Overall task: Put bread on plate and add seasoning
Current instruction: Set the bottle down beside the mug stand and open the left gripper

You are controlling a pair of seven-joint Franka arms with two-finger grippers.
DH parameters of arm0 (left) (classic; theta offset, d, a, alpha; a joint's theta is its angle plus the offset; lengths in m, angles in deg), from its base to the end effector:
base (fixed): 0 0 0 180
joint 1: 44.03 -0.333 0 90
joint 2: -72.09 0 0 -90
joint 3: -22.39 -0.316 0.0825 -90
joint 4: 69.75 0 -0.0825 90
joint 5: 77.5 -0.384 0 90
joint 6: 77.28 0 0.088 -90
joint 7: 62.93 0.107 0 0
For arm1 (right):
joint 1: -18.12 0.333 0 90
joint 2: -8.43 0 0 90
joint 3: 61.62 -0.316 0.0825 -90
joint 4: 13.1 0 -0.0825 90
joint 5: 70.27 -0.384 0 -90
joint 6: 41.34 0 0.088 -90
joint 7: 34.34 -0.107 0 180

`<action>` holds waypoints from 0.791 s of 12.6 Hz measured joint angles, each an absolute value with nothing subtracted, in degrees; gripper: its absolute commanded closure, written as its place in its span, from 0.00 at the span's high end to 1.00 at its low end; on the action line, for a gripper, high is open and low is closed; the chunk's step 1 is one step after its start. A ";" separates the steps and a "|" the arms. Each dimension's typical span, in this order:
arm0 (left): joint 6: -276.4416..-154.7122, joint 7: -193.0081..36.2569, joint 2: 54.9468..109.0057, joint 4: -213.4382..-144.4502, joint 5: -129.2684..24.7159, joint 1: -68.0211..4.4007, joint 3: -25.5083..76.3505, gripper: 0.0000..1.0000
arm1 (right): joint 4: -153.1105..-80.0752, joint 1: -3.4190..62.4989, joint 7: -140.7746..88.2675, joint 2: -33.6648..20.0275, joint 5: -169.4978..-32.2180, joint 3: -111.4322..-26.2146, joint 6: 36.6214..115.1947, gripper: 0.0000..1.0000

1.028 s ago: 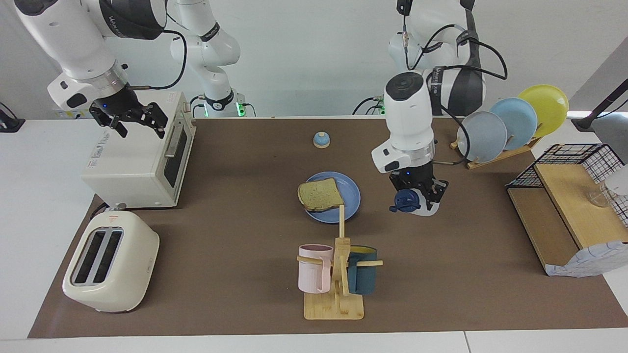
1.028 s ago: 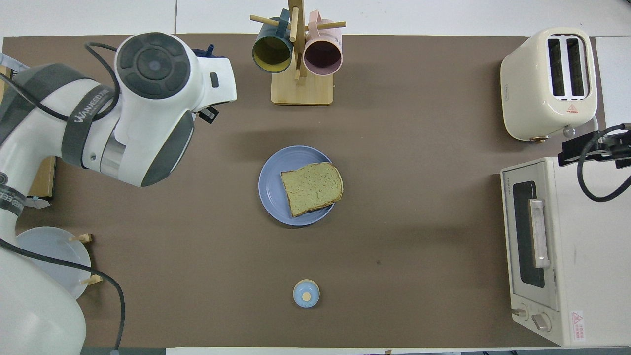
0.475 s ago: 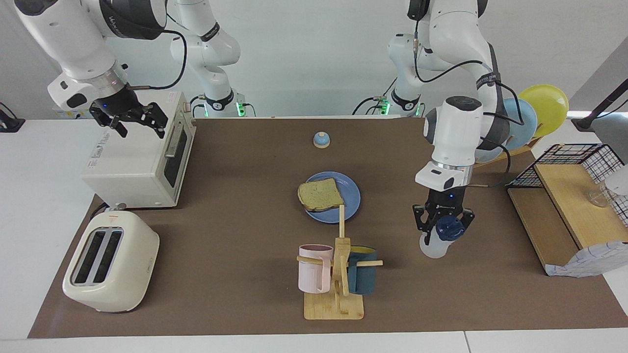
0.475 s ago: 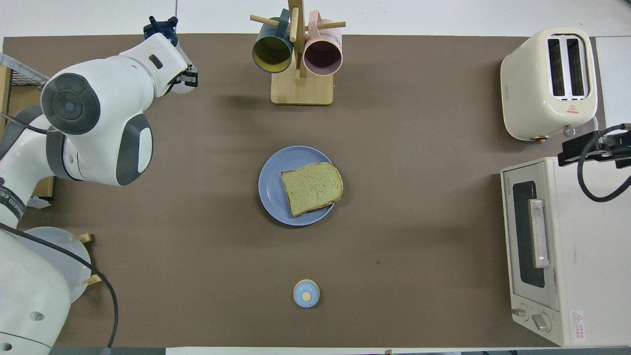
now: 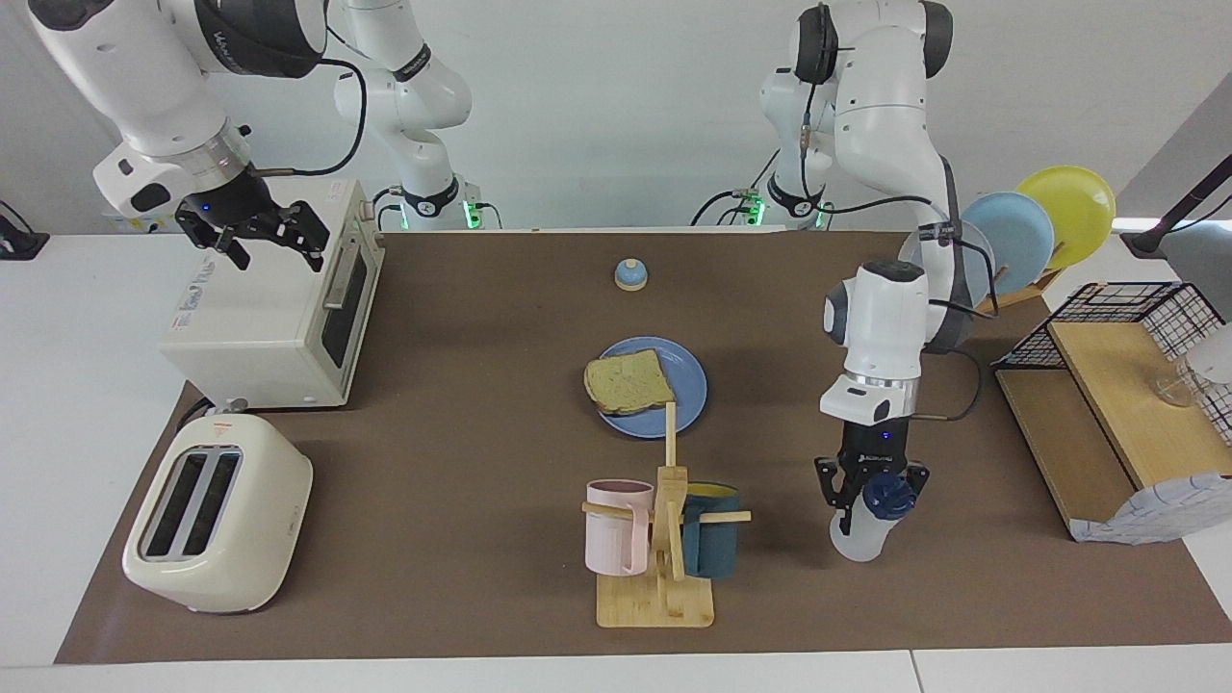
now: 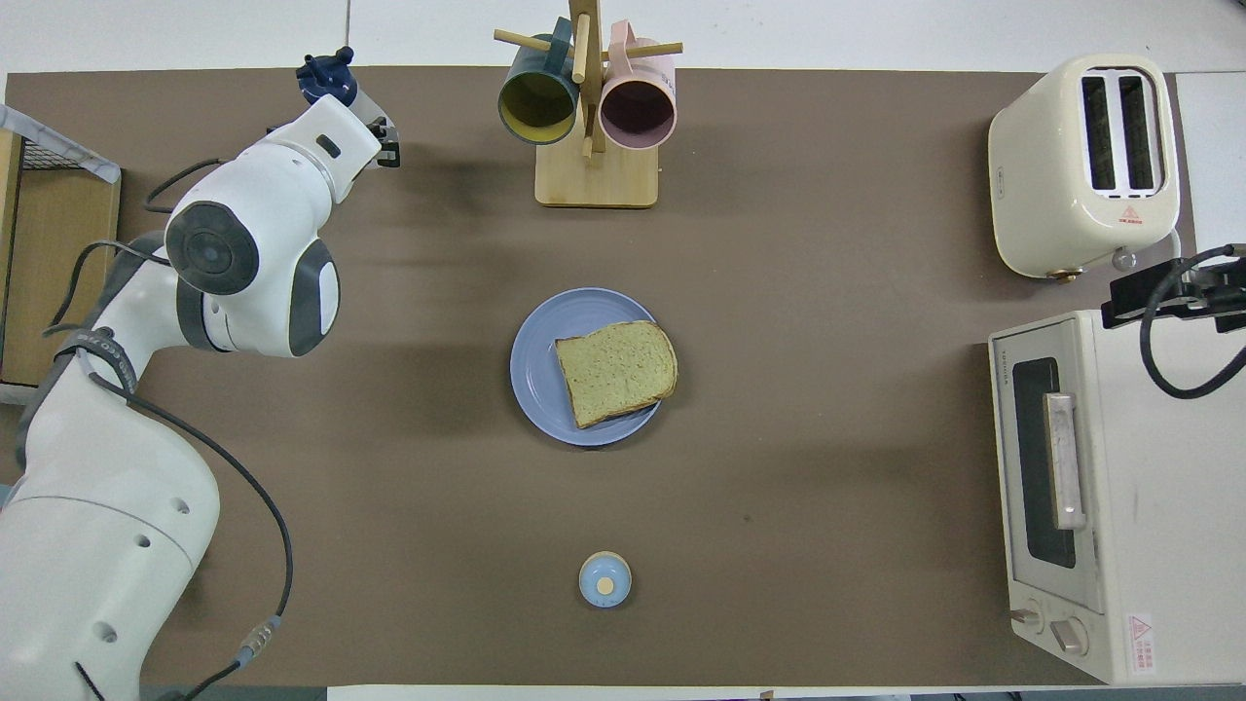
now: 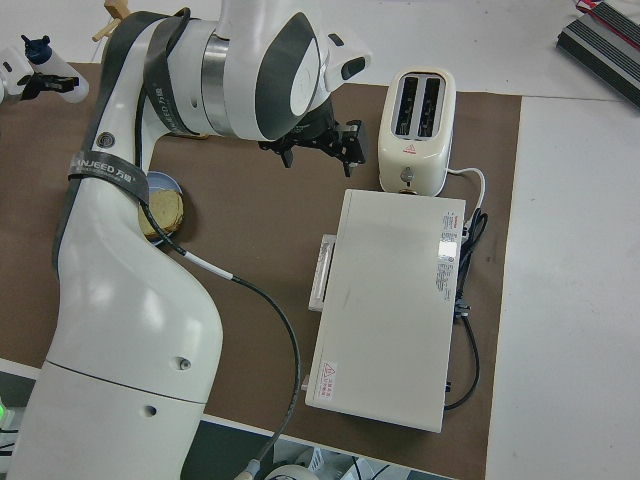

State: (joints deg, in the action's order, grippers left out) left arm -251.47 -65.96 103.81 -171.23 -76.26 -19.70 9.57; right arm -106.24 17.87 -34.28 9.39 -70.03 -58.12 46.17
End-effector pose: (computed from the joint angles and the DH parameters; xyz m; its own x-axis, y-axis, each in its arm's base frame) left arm 0.6902 -0.1633 0.3407 0.7244 -0.1758 0.6666 -0.1778 -0.9819 -0.0657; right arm 0.5418 -0.0363 0.6043 0.9946 -0.0642 -0.0815 -0.0642 -0.9979 0.0031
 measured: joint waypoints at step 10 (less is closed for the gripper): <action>-253.36 -65.79 113.60 -160.63 -78.11 -32.51 23.39 0.00 | -106.25 17.87 -34.28 9.39 -70.03 -58.12 46.17 1.00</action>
State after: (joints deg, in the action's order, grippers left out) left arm -253.36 -65.79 113.60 -160.63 -78.11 -32.51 23.39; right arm -106.25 17.87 -34.28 9.39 -70.03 -58.12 46.17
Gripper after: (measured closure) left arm 0.529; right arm 0.000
